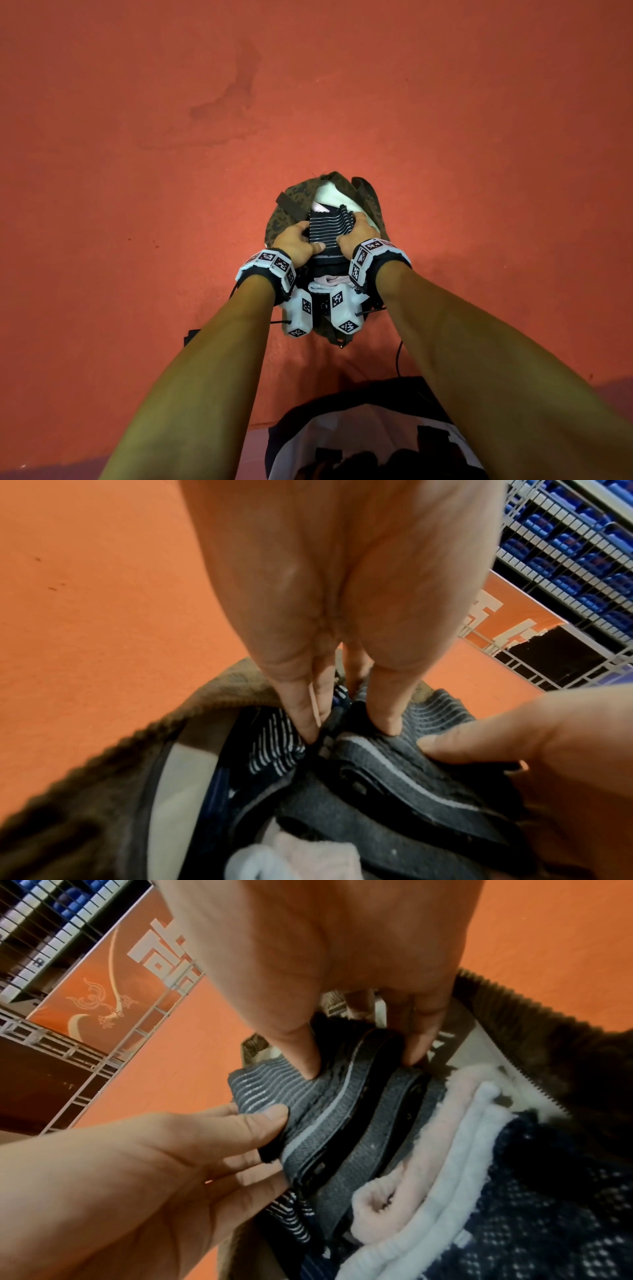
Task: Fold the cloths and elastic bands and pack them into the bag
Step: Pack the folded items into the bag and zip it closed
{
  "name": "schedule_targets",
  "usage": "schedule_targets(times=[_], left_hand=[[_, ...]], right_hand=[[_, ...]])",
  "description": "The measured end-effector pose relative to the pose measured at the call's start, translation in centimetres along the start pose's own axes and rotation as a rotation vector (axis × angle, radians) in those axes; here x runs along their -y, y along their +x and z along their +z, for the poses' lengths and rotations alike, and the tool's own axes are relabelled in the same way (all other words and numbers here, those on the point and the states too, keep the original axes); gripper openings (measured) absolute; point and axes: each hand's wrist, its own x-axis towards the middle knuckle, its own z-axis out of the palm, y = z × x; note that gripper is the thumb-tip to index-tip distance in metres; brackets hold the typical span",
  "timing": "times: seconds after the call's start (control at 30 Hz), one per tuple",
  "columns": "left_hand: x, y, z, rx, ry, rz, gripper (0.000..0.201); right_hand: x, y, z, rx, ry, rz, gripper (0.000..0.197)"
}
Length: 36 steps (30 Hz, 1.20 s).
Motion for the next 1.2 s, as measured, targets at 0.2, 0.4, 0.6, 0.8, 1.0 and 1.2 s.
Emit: schedule_targets(times=[0.2, 0.4, 0.6, 0.8, 1.0, 1.2], left_hand=[[0.0, 0.9, 0.4, -0.015, 0.189, 0.0, 0.049], [-0.2, 1.4, 0.8, -0.031, 0.247, 0.013, 0.049], [-0.2, 0.7, 0.7, -0.049, 0.255, 0.03, 0.054], [-0.4, -0.4, 0.1, -0.058, 0.266, 0.067, 0.053], [-0.5, -1.3, -0.6, -0.103, 0.231, 0.107, 0.061], [0.2, -1.9, -1.1, -0.138, 0.163, 0.086, 0.06]], right_hand=[[-1.1, 1.1, 0.5, 0.038, -0.003, 0.034, 0.053], [-1.6, 1.7, 1.0, 0.021, -0.006, 0.042, 0.05], [-0.9, 1.2, 1.3, 0.028, -0.013, 0.079, 0.048], [1.4, 0.0, 0.8, -0.01, -0.147, 0.113, 0.06], [2.8, -1.2, -0.5, -0.047, -0.306, -0.143, 0.07], [3.4, -2.9, -0.2, -0.125, -0.347, -0.317, 0.059]])
